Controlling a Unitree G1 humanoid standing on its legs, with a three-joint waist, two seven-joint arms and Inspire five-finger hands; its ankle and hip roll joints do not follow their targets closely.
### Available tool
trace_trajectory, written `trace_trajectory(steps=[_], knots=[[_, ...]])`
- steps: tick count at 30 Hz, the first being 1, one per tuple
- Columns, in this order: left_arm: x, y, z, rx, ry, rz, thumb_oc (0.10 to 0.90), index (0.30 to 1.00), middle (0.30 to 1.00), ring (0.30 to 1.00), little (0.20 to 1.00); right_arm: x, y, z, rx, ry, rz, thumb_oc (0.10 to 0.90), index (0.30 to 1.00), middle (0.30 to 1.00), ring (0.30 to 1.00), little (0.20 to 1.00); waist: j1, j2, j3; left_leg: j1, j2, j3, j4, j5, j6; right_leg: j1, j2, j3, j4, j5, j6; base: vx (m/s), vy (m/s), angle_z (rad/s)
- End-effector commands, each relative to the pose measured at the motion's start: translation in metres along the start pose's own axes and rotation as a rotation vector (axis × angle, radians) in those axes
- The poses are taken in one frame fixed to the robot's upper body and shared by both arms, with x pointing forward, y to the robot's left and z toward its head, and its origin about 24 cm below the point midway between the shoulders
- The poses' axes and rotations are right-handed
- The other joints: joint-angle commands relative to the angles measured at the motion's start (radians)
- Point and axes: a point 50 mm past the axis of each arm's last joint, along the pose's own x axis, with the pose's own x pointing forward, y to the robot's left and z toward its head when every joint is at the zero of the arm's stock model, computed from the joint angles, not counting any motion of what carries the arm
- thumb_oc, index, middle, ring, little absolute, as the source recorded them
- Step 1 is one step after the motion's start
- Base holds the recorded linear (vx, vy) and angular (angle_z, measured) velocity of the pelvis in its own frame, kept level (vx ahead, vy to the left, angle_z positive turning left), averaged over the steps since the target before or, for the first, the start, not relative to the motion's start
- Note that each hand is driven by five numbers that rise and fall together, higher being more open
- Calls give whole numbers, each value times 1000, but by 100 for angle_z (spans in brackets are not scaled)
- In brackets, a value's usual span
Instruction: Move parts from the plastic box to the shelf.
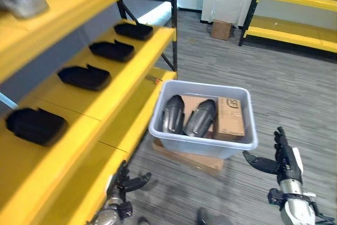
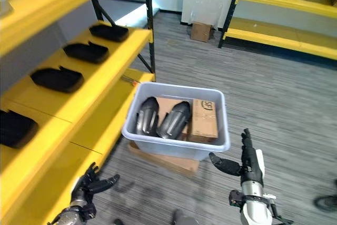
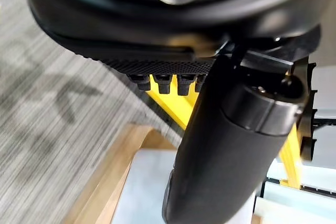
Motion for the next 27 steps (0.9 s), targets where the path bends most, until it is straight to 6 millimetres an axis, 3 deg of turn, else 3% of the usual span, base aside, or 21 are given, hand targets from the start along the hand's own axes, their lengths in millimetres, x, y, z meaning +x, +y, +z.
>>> trace_trajectory(steps=[1, 2, 4, 5, 7, 8, 11, 15, 18, 27], knots=[[3, -8, 49, -37, -243, -48, 900, 1000, 1000, 1000, 1000, 17, -10, 62, -10, -320, -24, 900, 1000, 1000, 1000, 1000, 0, 24, 45, -39, -71, -74, -22, -11, 43, 159, 22, 83, -187, 17, 81, 114, 64, -3], [2, -9, 48, -39, -242, -51, 900, 1000, 1000, 1000, 1000, 18, -9, 62, -5, -323, -23, 900, 1000, 1000, 1000, 1000, 5, 22, 45, -51, -65, -75, -108, 21, 27, 165, 16, 84, -192, 15, 91, 92, 125, -5], [2, -9, 49, -37, -251, -54, 900, 1000, 1000, 1000, 1000, 21, -7, 64, -18, -334, -16, 900, 1000, 1000, 1000, 1000, 29, 34, 60, -78, -98, -136, -275, 83, 30, 159, 6, 87, -177, 26, 104, 133, 240, -22], [1, -8, 48, -45, -247, -48, 900, 1000, 1000, 1000, 1000, 25, 0, 68, -26, -353, 16, 900, 1000, 1000, 1000, 1000, 55, 49, 62, -75, -116, -236, -399, 114, 13, 163, 11, 125, -153, 5, 119, 158, 219, -29], [1, -9, 47, -52, -244, -49, 900, 1000, 1000, 1000, 1000, 26, 1, 69, -26, -357, 22, 900, 1000, 1000, 1000, 1000, 62, 59, 61, -65, -109, -249, -421, 125, 2, 167, 15, 145, -145, -4, 121, 207, 239, -128], [0, -10, 42, -84, -231, -37, 900, 1000, 1000, 1000, 1000, 26, 7, 68, -6, -352, 53, 900, 1000, 1000, 1000, 1000, 73, 65, 49, -17, -100, -260, -453, 101, 7, 181, 17, 188, -141, -22, 128, 365, 409, -166], [1, -14, 43, -84, -233, -58, 900, 1000, 1000, 1000, 1000, 24, 8, 68, 1, -347, 56, 900, 1000, 1000, 1000, 1000, 74, 66, 27, 7, -105, -219, -444, 88, -1, 203, -11, 203, -163, -20, 145, 239, 304, -105], [2, -13, 51, -52, -258, -69, 900, 1000, 1000, 1000, 1000, 24, 10, 71, 8, -354, 48, 900, 1000, 1000, 1000, 1000, 60, 44, 10, 4, -146, -140, -380, -1, 42, 184, -102, 237, -190, 18, 194, 105, 289, -63], [2, -10, 53, -43, -262, -63, 900, 1000, 1000, 1000, 1000, 24, 12, 73, -3, -359, 56, 900, 1000, 1000, 1000, 1000, 60, 26, 9, -18, -159, -101, -338, -41, 61, 149, -132, 259, -203, 46, 214, 10, 198, -50], [5, -7, 65, -15, -302, -59, 900, 1000, 1000, 1000, 1000, 30, -3, 86, -162, -416, -17, 900, 1000, 1000, 1000, 1000, 61, -17, 31, -99, -162, -99, -246, -85, 70, 107, -149, 238, -208, 69, 226, -7, 55, -7]])
